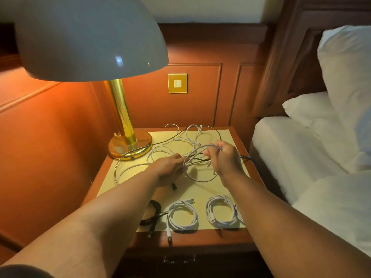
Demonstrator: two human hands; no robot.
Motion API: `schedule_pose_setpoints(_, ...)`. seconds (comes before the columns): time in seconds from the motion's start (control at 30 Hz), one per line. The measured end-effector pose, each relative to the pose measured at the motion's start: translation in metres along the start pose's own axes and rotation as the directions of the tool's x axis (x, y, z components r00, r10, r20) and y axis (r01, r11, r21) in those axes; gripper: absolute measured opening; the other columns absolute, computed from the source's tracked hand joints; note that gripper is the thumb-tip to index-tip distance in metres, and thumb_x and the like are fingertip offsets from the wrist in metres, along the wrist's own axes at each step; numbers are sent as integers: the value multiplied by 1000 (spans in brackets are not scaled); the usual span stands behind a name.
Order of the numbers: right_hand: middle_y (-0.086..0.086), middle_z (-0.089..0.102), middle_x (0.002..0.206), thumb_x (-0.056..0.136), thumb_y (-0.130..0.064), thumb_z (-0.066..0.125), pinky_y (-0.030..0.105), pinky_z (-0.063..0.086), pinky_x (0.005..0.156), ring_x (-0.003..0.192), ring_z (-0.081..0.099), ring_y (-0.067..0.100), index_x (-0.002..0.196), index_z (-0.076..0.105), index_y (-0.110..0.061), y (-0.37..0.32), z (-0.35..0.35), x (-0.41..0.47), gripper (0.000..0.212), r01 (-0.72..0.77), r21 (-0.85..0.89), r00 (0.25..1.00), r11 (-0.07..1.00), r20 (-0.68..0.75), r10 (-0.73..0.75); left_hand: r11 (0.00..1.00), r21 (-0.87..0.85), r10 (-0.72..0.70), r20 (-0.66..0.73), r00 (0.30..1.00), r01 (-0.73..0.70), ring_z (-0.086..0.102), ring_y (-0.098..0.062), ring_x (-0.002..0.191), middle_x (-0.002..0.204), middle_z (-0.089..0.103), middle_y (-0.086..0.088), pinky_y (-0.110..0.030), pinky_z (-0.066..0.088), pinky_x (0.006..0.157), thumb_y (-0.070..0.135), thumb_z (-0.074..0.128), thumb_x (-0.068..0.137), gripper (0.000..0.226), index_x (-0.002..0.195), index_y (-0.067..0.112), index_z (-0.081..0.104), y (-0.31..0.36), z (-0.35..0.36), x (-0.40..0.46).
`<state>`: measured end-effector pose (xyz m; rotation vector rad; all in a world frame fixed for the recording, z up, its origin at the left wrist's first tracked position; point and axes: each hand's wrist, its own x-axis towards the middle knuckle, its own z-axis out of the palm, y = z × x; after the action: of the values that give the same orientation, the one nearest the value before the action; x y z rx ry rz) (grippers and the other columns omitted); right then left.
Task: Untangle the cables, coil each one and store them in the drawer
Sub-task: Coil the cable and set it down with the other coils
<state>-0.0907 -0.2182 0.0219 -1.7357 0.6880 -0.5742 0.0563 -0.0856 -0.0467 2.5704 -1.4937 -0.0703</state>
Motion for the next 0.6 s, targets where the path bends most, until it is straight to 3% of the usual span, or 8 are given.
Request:
schedule_pose_setpoints(0.07,17,73,94,94,-21,58,47,57,86,99,71,24,103,71,-10,-6,1,0,19,-66,197,997,978,-29,73,1000,5,1,14,1000,-1,55,-27,118,141,50,-4,-39,50,95,32,44,105,40,144,24,47,1,-1,0)
schedule_pose_setpoints(0.13,11,75,82,93,-20,56,41,59,75,89,74,29,85,72,-11,-15,-1,3,20,-94,378,989,921,-71,131,1000,-1,-3,29,1000,3,53,-28,122,145,47,-3,-38,49,97,32,41,106,41,146,24,45,0,-1,0)
schedule_pose_setpoints(0.2,4,72,64,95,-21,52,33,56,61,62,72,22,75,65,-7,-23,-6,6,28,-115,474,977,873,-105,186,1000,-17,-1,48,999,2,51,-27,125,148,44,-2,-35,47,98,31,43,106,42,148,26,43,-1,-2,0)
schedule_pose_setpoints(0.3,-1,52,54,97,-17,49,22,42,43,39,47,10,83,55,-9,-30,-10,4,17,-171,503,974,847,-45,224,999,-45,0,73,997,3,50,-26,127,148,44,0,-34,45,100,27,48,104,42,147,28,45,-1,-4,-2)
schedule_pose_setpoints(0.33,0,50,60,96,-17,49,23,39,43,42,43,10,93,54,-9,-28,-10,5,9,-189,400,980,897,13,200,998,-67,-13,75,997,18,50,-26,127,147,44,1,-35,45,101,29,48,104,41,145,29,48,-1,-5,-2)
schedule_pose_setpoints(0.4,4,57,79,94,-18,54,27,38,52,56,48,14,107,54,-12,-22,-8,5,15,-155,-5,972,988,177,154,986,-144,-67,77,995,78,51,-23,125,143,48,2,-37,45,101,39,45,104,37,140,31,52,0,-7,-1)
schedule_pose_setpoints(0.47,7,63,94,91,-18,60,28,39,59,72,53,17,107,58,-14,-18,-4,3,16,-19,-399,936,917,315,157,979,-173,-97,90,991,112,51,-21,122,140,50,0,-36,44,100,48,43,103,40,137,30,56,2,-9,2)
schedule_pose_setpoints(0.6,5,72,102,85,-37,75,27,41,64,82,61,18,110,69,-15,-15,6,-7,34,71,-565,803,822,522,289,973,-173,-139,101,985,155,51,-21,120,138,51,0,-39,46,98,59,44,98,50,132,27,62,6,-11,5)
